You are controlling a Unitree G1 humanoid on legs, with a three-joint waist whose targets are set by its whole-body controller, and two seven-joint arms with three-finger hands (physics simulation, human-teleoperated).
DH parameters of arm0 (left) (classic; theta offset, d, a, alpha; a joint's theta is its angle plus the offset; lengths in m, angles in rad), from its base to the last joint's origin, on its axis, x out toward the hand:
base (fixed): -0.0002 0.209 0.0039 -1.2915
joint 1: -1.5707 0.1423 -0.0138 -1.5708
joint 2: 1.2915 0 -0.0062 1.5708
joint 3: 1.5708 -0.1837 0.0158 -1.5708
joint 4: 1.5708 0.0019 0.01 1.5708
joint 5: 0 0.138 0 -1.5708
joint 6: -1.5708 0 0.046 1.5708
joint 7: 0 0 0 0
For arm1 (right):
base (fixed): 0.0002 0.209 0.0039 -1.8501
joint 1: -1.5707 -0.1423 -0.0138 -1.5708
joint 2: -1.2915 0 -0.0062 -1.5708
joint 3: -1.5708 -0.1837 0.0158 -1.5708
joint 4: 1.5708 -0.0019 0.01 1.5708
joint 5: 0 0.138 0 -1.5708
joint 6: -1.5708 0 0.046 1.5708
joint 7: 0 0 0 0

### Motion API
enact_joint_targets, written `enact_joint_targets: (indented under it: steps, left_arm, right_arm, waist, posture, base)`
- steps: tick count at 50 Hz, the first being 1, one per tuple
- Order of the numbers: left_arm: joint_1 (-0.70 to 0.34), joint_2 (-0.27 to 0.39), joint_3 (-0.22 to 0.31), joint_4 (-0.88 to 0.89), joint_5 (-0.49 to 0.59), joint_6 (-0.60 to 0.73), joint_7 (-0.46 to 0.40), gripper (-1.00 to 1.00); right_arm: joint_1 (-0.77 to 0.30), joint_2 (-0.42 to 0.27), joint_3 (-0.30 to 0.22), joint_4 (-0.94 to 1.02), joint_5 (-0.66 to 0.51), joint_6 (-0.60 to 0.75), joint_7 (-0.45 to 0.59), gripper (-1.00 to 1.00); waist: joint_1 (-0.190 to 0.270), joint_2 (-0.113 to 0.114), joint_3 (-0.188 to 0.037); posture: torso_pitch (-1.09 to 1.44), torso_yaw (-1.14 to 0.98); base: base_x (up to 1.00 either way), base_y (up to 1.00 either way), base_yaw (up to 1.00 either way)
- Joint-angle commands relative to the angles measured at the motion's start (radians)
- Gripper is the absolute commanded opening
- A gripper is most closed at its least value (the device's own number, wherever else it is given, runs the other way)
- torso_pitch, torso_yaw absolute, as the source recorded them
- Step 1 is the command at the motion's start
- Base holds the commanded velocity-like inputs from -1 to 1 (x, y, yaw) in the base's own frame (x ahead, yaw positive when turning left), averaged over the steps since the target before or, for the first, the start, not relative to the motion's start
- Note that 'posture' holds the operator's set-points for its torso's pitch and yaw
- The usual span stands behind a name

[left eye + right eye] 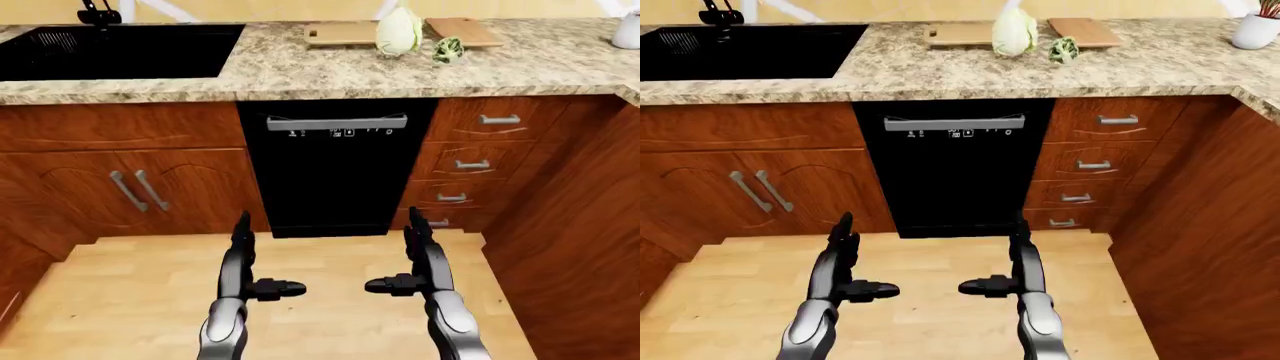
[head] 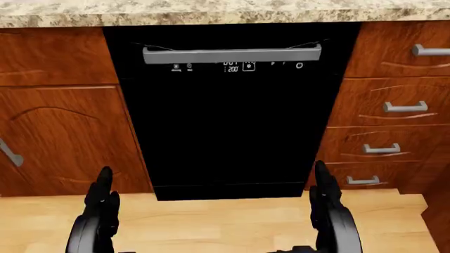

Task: Place the broccoli and the cabbage on separate cutting boards.

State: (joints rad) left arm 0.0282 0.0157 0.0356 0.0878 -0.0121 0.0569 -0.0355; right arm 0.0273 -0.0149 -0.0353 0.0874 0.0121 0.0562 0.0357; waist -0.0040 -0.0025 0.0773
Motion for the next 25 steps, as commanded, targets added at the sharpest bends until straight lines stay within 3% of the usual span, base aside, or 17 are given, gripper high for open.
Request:
enact_joint_targets:
  steps: [1,3,4,5,7,8,15,19,24,25]
  left_arm:
    - [0.001,0.005,-0.012,-0.132,-0.006,-0.035,-0.025,1.0]
    - [0.006,0.004,-0.01,-0.14,0.0,-0.035,-0.026,1.0]
    - [0.007,0.004,-0.008,-0.142,0.0,-0.037,-0.028,1.0]
    - [0.01,0.004,-0.008,-0.147,0.002,-0.035,-0.029,1.0]
    - [0.023,0.003,-0.008,-0.2,0.002,-0.004,-0.03,1.0]
    - [0.026,0.002,-0.009,-0.213,0.005,0.003,-0.03,1.0]
    - [0.001,0.017,0.002,-0.469,0.03,0.214,-0.034,1.0]
    - [-0.051,0.023,0.023,-0.69,0.016,0.434,-0.047,1.0]
    - [-0.121,0.037,0.057,-0.795,-0.006,0.568,-0.047,1.0]
    - [-0.127,0.04,0.059,-0.808,-0.006,0.578,-0.046,1.0]
  right_arm:
    - [-0.025,-0.006,0.007,-0.106,-0.014,-0.054,0.0,1.0]
    - [-0.024,-0.003,0.01,-0.112,-0.02,-0.056,-0.001,1.0]
    - [-0.022,0.0,0.011,-0.118,-0.019,-0.053,-0.002,1.0]
    - [-0.022,0.001,0.013,-0.113,-0.019,-0.061,0.0,1.0]
    - [-0.027,0.0,0.015,-0.111,-0.026,-0.067,-0.002,1.0]
    - [-0.023,0.001,0.018,-0.127,-0.03,-0.058,-0.003,1.0]
    - [-0.055,-0.005,0.012,-0.262,-0.031,0.079,-0.003,1.0]
    - [-0.096,-0.015,0.004,-0.384,-0.039,0.209,0.004,1.0]
    - [-0.123,-0.02,-0.01,-0.543,-0.024,0.348,0.011,1.0]
    - [-0.126,-0.021,-0.004,-0.535,-0.027,0.336,0.015,1.0]
  waist:
    - [-0.002,-0.008,-0.001]
    - [0.009,-0.001,-0.062]
    - [0.009,0.0,-0.051]
    - [0.007,-0.008,-0.018]
    - [0.009,-0.006,-0.069]
    - [0.008,-0.005,-0.075]
    - [0.007,-0.003,-0.081]
    - [0.007,-0.002,-0.088]
    - [0.011,-0.001,-0.092]
    - [0.012,0.004,-0.105]
  posture:
    - [0.0,0.0]
    - [0.0,0.0]
    - [0.0,0.0]
    - [0.0,0.0]
    - [0.0,0.0]
    - [0.0,0.0]
    - [0.0,0.0]
    - [0.0,0.0]
    - [0.0,0.0]
    - [0.0,0.0]
  base:
    - [0.0,0.0,0.0]
    - [0.0,0.0,0.0]
    - [0.0,0.0,0.0]
    - [0.0,0.0,0.0]
    - [0.0,0.0,0.0]
    - [0.0,0.0,0.0]
    - [0.0,0.0,0.0]
    - [0.0,0.0,0.0]
    - [0.0,0.0,0.0]
    - [0.0,-0.31,0.0]
